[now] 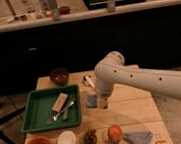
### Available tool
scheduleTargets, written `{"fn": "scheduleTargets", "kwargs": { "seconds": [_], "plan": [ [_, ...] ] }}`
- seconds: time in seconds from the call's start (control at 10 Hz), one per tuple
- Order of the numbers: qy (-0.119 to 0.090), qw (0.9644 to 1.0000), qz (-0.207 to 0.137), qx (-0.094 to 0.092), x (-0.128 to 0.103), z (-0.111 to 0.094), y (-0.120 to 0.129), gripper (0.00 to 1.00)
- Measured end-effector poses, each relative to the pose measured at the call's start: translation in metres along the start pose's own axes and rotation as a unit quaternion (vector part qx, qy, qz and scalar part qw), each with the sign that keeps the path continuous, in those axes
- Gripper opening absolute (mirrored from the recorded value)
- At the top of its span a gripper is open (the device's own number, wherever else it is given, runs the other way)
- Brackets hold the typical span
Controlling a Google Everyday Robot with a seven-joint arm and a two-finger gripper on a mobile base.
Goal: Place sponge in paper cup
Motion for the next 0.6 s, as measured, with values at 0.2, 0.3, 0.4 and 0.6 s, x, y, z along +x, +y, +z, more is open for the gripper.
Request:
{"fn": "scheduleTargets", "kwargs": {
  "seconds": [0.2, 0.3, 0.4, 0.6],
  "plan": [
    [-0.001, 1.0000, -0.005, 0.001, -0.002, 0.000, 0.001, 0.00],
    [-0.003, 0.9998, -0.018, 0.003, -0.005, -0.001, 0.003, 0.00],
    [-0.006, 0.9983, -0.057, 0.007, -0.015, -0.003, 0.010, 0.00],
    [-0.009, 0.9895, -0.144, 0.015, -0.045, -0.006, 0.022, 0.00]
  ]
}}
